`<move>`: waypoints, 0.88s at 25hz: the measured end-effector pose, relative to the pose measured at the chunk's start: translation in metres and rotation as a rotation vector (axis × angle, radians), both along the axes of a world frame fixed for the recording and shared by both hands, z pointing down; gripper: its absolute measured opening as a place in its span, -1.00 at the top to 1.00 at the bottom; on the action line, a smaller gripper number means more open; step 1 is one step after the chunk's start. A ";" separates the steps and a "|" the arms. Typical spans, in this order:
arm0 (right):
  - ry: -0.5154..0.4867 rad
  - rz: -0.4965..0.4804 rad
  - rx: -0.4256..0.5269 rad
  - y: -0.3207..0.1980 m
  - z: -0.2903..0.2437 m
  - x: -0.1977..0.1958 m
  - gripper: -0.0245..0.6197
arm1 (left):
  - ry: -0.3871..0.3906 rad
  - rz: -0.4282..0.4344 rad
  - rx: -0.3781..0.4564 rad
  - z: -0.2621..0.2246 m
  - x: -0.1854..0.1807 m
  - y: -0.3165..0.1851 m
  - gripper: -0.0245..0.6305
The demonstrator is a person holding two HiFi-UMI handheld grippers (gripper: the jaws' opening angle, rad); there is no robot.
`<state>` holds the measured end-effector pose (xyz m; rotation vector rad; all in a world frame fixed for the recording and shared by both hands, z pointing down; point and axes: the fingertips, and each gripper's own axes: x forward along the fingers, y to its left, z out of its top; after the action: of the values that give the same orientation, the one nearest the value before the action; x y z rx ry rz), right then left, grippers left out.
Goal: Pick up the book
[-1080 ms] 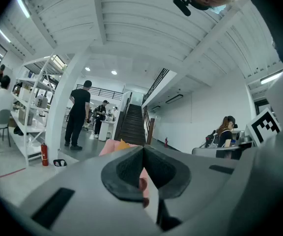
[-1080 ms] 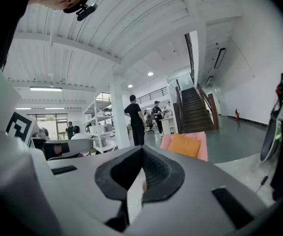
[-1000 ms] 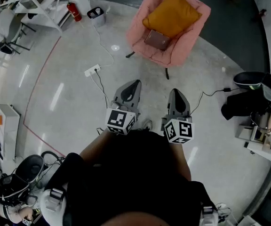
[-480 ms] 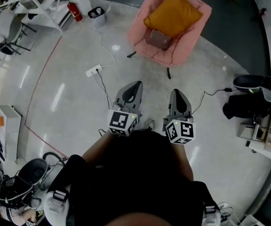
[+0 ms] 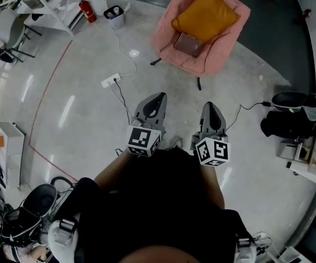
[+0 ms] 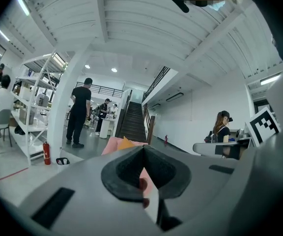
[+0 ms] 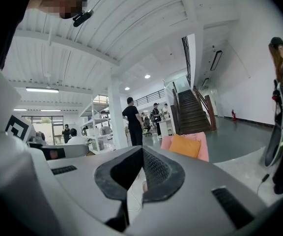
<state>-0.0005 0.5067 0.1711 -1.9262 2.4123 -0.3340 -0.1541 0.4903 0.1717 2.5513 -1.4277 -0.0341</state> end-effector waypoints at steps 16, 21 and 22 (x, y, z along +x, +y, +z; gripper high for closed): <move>0.004 0.044 -0.024 -0.011 0.017 -0.021 0.92 | 0.020 0.062 0.000 0.010 -0.018 -0.014 0.90; 0.004 0.034 -0.012 -0.037 0.020 -0.010 0.92 | 0.020 0.054 0.012 0.012 -0.007 -0.037 0.90; 0.007 0.031 -0.012 -0.043 0.021 -0.007 0.92 | 0.018 0.051 0.014 0.012 -0.004 -0.043 0.90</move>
<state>-0.0077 0.4634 0.1922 -1.9709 2.3872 -0.3413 -0.1576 0.4472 0.1840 2.5909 -1.3595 -0.0592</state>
